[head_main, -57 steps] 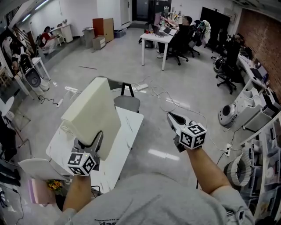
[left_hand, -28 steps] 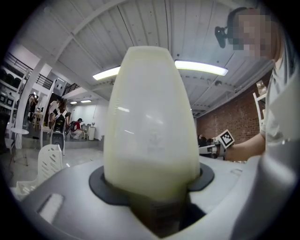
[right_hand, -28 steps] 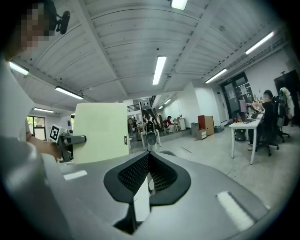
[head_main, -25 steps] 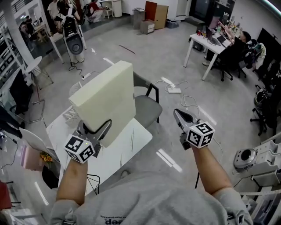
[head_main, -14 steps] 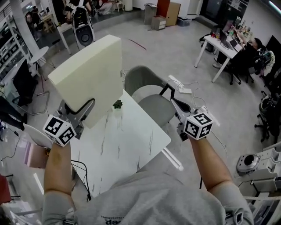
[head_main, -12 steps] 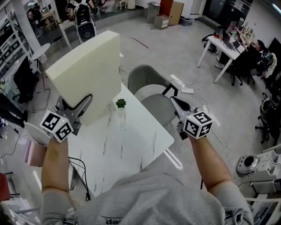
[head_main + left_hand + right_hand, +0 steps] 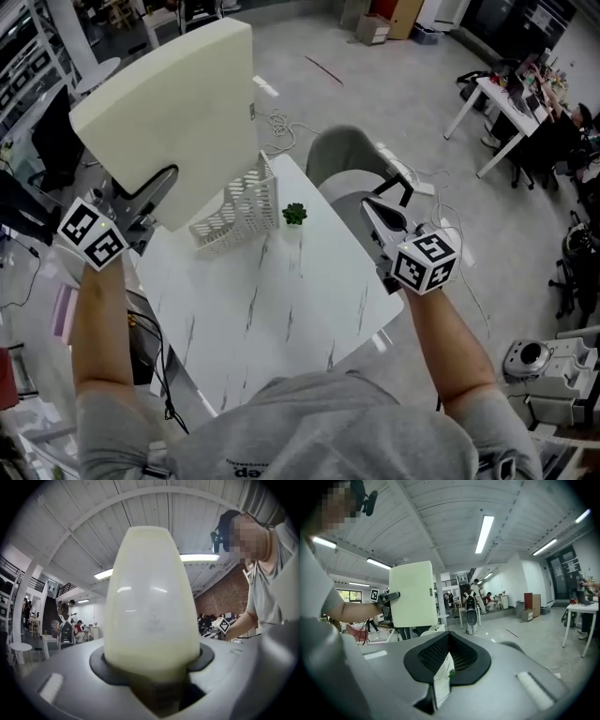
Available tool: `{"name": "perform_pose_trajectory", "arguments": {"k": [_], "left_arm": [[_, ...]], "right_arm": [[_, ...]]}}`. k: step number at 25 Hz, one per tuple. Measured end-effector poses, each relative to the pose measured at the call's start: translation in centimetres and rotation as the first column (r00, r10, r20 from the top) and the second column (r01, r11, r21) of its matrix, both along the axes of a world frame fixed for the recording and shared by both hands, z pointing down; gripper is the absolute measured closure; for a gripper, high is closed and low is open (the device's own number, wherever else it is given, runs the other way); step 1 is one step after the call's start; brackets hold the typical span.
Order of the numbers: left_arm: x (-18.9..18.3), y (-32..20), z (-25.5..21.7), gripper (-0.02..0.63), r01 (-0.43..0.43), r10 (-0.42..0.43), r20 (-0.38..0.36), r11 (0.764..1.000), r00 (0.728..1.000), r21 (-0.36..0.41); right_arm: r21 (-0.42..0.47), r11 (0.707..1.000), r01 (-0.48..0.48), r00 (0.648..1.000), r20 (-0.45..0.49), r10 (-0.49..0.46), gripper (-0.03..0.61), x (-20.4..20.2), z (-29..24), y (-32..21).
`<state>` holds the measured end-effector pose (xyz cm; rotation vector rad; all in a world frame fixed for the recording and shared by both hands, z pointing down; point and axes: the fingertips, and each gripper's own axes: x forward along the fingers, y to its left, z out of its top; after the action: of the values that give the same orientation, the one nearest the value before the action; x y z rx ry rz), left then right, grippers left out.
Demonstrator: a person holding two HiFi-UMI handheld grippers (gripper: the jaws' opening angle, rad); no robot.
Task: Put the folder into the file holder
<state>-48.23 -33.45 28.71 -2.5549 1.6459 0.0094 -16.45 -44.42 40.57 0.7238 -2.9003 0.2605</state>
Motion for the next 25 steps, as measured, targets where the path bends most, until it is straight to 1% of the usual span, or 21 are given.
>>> {"name": "perform_pose_trajectory", "arguments": {"k": [6, 13, 17, 20, 25], "left_arm": [[-1.6, -0.2, 1.7, 0.272, -0.126, 0.126, -0.046, 0.992, 0.991, -0.007], [-1.8, -0.6, 2.3, 0.272, -0.226, 0.226, -0.083, 0.974, 0.971, 0.014], [-1.8, -0.8, 3.3, 0.273, -0.246, 0.245, -0.084, 0.969, 0.966, 0.002], [-1.7, -1.1, 4.5, 0.272, -0.257, 0.254, -0.101, 0.966, 0.962, -0.013], [-1.8, -1.7, 7.1, 0.272, -0.255, 0.249, -0.124, 0.967, 0.961, -0.032]], "right_arm": [[-0.052, 0.999, 0.004, 0.999, -0.034, -0.006, 0.575, -2.3, 2.8, -0.1], [-0.069, 0.998, -0.014, 0.999, -0.052, 0.010, 0.575, -2.4, 4.2, -0.3], [-0.072, 0.997, -0.031, 0.998, -0.056, 0.027, 0.575, -1.9, 4.4, -0.6], [-0.076, 0.996, -0.037, 0.998, -0.060, 0.032, 0.575, -1.7, 4.7, -0.6], [-0.081, 0.996, -0.041, 0.997, -0.072, 0.035, 0.575, -1.6, 5.5, -0.5]]}}
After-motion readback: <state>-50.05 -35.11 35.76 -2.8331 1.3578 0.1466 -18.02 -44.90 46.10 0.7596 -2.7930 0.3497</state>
